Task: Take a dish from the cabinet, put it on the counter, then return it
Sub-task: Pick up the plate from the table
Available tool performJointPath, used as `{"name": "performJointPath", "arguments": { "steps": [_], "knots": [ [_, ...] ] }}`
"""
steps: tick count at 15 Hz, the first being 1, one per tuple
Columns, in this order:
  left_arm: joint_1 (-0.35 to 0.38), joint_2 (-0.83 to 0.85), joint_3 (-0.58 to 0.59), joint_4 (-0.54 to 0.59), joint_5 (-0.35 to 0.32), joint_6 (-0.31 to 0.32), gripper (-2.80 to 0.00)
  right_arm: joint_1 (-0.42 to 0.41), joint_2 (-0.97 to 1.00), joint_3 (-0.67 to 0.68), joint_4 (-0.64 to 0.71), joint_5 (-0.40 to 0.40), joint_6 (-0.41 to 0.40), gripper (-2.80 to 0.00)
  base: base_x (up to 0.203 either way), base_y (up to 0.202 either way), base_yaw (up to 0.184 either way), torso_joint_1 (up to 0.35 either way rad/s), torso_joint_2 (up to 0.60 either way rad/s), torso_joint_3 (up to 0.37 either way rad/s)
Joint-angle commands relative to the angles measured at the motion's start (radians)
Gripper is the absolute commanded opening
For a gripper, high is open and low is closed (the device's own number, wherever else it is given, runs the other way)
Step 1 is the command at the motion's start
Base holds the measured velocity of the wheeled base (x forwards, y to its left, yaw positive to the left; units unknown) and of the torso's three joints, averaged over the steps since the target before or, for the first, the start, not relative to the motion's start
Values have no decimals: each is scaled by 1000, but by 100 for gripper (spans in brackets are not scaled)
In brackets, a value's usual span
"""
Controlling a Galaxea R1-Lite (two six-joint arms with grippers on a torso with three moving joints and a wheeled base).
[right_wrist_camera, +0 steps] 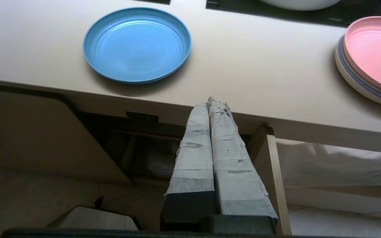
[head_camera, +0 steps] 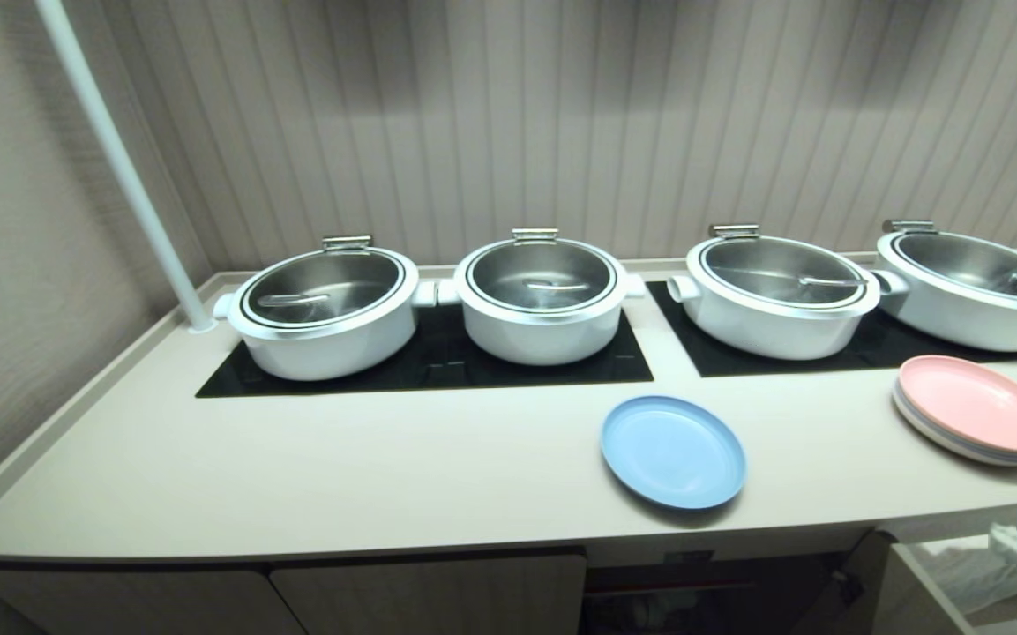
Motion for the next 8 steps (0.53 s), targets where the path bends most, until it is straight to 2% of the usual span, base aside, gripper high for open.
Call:
{"name": "performJointPath", "arguments": {
  "steps": [1,4,8],
  "knots": [
    [0,0,0,0,0,0,-280,0,160,-52,-15,13,-27,-280,0,0,0,0,0,0],
    [0,0,0,0,0,0,-280,14,335,-130,-61,23,-71,-280,0,0,0,0,0,0],
    [0,0,0,0,0,0,-280,70,523,-271,-85,24,-79,-280,0,0,0,0,0,0]
  ]
}}
